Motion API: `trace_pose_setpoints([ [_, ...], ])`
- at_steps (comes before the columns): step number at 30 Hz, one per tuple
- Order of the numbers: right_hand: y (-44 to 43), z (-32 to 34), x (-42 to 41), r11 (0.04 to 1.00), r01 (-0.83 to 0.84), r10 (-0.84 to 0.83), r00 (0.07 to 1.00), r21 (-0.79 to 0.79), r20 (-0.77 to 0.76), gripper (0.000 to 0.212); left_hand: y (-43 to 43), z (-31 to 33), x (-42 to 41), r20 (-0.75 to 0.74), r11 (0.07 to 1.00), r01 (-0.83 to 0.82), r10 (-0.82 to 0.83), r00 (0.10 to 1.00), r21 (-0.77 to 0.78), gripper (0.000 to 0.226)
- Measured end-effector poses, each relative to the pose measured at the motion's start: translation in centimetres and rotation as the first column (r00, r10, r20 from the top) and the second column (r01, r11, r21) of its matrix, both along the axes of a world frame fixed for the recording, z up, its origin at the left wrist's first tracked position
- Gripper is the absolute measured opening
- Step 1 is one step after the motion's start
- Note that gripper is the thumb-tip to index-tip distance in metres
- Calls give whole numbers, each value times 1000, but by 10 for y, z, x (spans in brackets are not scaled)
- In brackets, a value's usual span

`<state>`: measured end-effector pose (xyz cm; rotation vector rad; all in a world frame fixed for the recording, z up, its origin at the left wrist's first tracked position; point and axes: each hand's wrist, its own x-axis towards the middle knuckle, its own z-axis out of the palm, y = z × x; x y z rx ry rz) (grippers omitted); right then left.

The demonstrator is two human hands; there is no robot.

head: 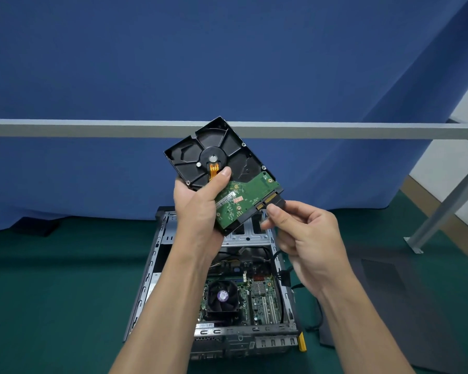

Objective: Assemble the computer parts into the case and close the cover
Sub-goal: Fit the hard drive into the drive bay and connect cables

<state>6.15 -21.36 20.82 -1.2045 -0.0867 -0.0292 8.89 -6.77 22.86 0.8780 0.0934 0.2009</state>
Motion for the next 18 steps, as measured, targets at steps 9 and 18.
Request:
trace_pose_setpoints([
  [9,5,-2,2,997,46,-44,999,66,-30,11,-7,-2,0,-12,998,-65,65,998,-7,43],
  [18,-3,-4,9,987,-31,30,1000,-155,-5,25,-3,-9,-2,-69,997,-50,46,997,-61,45],
])
